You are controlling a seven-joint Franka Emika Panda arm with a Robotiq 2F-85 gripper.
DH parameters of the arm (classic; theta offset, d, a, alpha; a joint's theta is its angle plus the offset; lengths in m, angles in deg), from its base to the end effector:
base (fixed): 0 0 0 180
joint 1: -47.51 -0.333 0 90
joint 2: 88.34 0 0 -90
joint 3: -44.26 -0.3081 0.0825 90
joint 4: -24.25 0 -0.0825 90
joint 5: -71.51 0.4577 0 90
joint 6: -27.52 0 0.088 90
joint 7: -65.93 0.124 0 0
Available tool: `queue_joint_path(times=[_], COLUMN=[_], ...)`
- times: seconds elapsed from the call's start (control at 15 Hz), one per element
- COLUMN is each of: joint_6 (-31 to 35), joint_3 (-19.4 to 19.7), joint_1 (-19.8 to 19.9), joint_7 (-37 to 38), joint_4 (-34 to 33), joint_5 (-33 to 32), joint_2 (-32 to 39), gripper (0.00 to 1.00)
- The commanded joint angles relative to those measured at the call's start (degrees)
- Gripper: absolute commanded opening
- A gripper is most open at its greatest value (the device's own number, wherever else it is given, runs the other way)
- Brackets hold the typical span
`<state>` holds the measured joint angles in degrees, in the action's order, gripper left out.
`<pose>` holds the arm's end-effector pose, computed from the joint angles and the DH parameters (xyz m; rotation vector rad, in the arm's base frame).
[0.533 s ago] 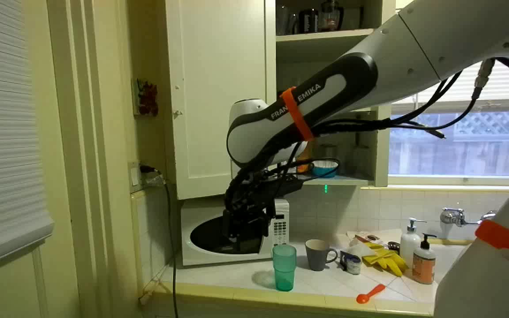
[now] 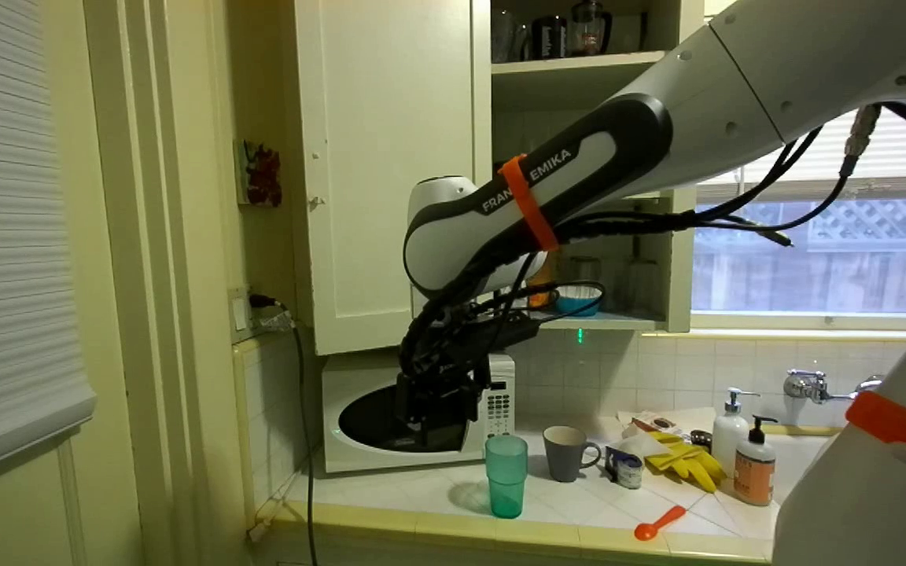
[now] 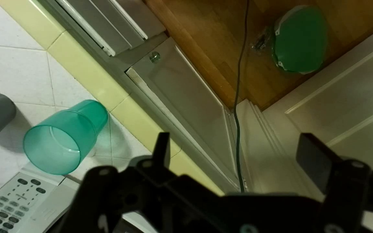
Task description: Put the spoon on the glass
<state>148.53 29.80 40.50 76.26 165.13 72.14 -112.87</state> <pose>0.4597 0.1769 0.3956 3.0546 0.2614 0.1410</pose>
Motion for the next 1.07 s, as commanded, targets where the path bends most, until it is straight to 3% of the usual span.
queue_joint_path(times=[0.0, 0.33, 1.0], joint_6=[-1.20, -0.67, 3.75], joint_3=[1.11, 3.16, 10.78], joint_1=[0.84, 6.79, 21.70], joint_7=[2.46, 11.18, 22.14], joint_4=[0.99, 7.01, 18.90], joint_5=[-2.08, -8.06, -12.14], joint_2=[-0.64, -4.66, -17.46], gripper=[1.00, 1.00, 1.00])
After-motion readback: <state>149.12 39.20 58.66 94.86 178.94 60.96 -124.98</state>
